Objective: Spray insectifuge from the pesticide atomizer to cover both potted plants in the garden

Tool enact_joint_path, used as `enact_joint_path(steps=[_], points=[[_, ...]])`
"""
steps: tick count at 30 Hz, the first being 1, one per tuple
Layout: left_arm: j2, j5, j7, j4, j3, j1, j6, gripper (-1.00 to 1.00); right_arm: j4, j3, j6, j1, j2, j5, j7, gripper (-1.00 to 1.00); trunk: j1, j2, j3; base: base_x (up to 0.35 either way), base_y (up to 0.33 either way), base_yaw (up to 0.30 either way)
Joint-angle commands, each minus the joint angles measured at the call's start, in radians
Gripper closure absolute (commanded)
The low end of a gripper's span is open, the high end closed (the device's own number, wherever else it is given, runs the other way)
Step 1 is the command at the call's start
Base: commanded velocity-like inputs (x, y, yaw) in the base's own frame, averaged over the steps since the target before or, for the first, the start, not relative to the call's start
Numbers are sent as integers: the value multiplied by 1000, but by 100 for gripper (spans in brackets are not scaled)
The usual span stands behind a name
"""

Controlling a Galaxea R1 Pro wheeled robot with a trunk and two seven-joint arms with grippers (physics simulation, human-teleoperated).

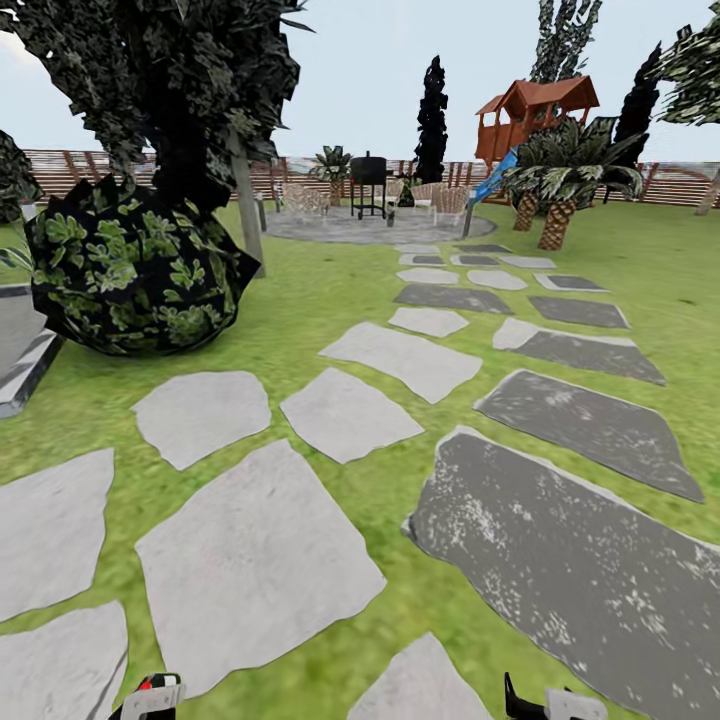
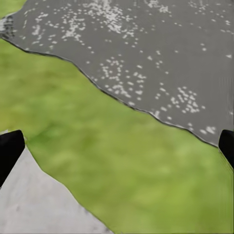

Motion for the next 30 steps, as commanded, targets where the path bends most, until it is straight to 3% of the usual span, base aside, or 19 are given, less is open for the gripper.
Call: enact_joint_path(steps=[1, 30], points=[[0, -1, -9, 0, 9, -1, -2, 100, 1, -1, -2, -1, 0, 2, -3, -100, 0, 0, -1, 339, -128, 0], [-1, -2, -9, 0, 9, -1, -3, 100, 1, -1, -2, -1, 0, 2, -3, -100, 0, 0, -1, 339, -128, 0]])
